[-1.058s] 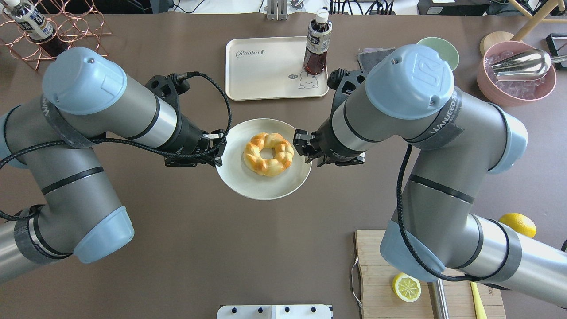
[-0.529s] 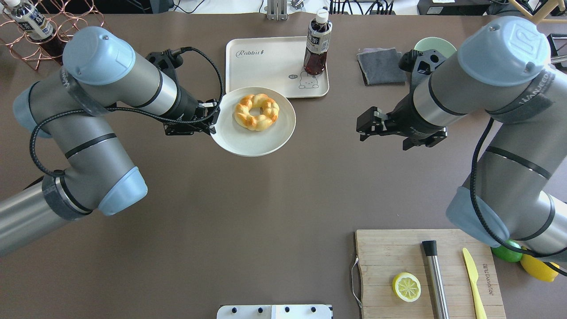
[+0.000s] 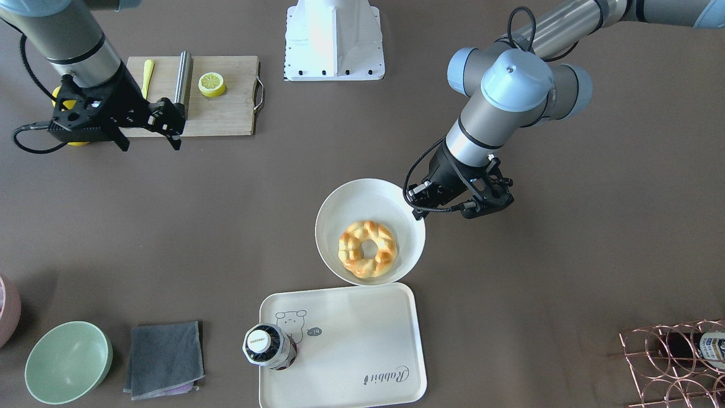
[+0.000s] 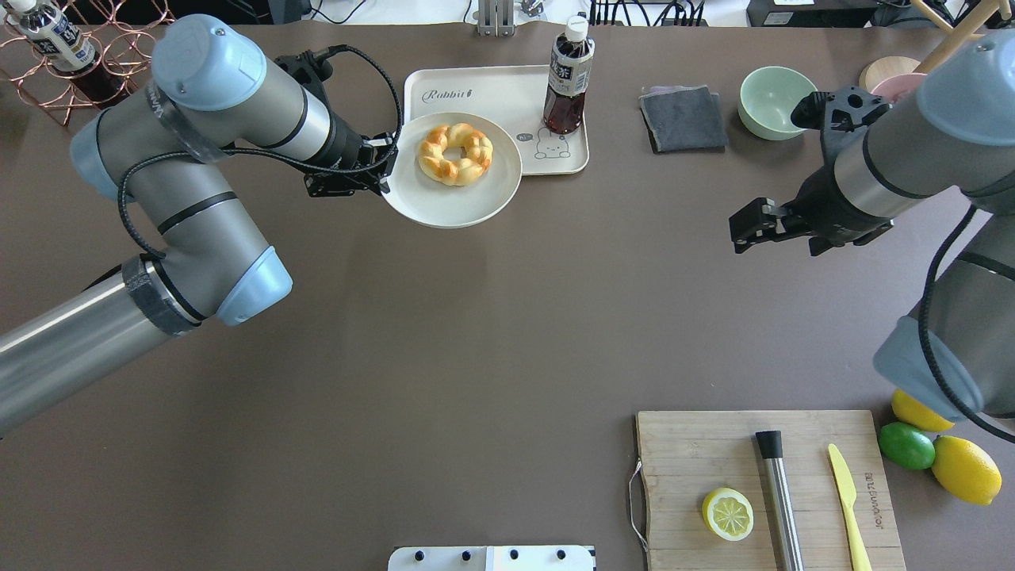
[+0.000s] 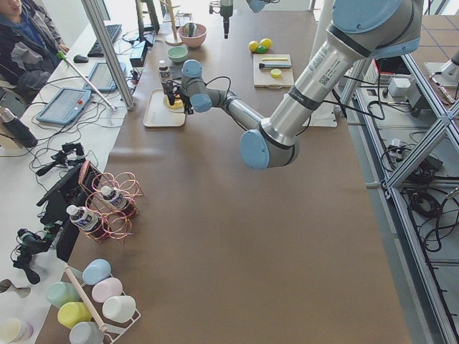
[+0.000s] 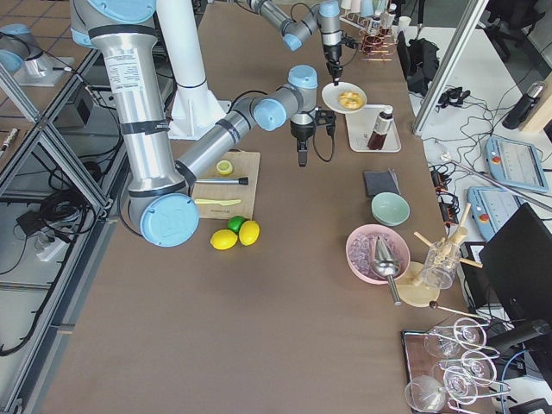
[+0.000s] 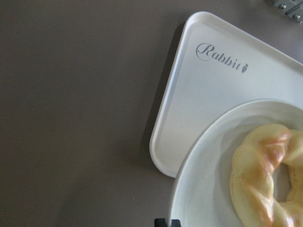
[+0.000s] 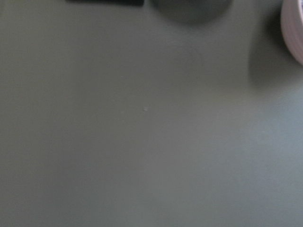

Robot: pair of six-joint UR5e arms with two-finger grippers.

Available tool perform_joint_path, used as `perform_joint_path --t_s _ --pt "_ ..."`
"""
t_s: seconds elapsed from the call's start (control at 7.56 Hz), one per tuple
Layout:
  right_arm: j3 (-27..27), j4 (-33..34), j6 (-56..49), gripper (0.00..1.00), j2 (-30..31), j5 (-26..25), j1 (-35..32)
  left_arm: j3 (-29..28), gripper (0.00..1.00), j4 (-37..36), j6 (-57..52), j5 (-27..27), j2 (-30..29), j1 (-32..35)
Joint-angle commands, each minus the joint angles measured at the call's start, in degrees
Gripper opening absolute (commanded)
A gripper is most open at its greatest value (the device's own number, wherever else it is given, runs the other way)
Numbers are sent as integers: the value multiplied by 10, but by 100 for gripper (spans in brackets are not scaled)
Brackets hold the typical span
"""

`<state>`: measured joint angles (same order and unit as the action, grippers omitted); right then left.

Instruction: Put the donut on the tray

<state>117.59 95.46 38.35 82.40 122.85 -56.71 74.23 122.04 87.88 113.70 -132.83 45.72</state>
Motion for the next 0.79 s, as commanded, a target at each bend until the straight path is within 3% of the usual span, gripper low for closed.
perform_joint_path --t_s 0.0,0.26,0.66 --pt "-73 0 -174 100 22 12 -83 -160 0 93 12 -32 -65 5" --pt "-126 1 -271 100 25 32 -128 -209 0 101 11 -38 -93 12" --pt "-131 0 -316 100 50 39 -149 -263 0 131 7 -47 -117 11"
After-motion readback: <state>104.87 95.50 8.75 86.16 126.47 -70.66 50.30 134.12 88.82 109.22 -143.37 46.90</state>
